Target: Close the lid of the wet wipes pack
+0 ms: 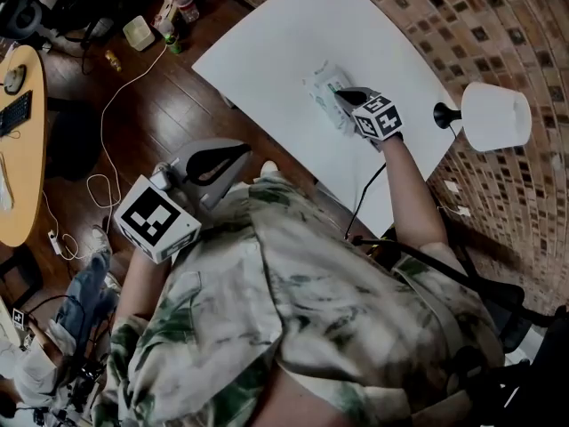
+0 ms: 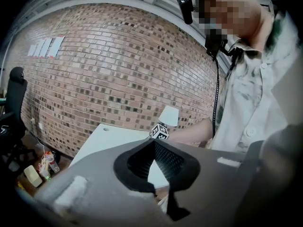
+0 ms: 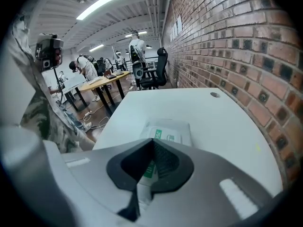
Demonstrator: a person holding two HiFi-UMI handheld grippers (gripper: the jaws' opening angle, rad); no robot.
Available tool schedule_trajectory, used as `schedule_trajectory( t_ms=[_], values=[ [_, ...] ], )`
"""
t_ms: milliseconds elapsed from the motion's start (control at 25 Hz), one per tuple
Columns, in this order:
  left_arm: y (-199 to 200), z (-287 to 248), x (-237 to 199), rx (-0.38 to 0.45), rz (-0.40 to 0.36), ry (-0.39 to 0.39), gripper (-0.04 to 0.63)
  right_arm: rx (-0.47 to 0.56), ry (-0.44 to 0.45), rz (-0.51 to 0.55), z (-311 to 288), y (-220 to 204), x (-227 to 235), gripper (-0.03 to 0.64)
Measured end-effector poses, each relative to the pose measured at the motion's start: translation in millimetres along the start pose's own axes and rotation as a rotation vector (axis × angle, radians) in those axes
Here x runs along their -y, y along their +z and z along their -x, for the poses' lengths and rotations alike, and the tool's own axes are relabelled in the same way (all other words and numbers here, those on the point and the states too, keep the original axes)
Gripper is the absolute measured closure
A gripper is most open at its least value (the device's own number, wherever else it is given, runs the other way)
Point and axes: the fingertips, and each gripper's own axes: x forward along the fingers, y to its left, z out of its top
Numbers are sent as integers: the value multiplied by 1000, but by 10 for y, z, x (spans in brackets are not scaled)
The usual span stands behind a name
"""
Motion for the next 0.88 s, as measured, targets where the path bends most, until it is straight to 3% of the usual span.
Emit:
schedule_trajectory(
  t_ms=[280,480,680,880],
  values=[
    [-60,309,-29,11,4,-8,594,-22,-67,-26,12,25,8,614],
    [-108,573,-46,21,-4,-33,594,65,-169,-79,259,189,-107,614],
    [-188,824,-54,33,-14,-90,594,169,-228,-112,572,388,-727,614],
    [-333,1044,20,22,-26,-171,594,279,-266,-165,951,513,-1656,614]
  ],
)
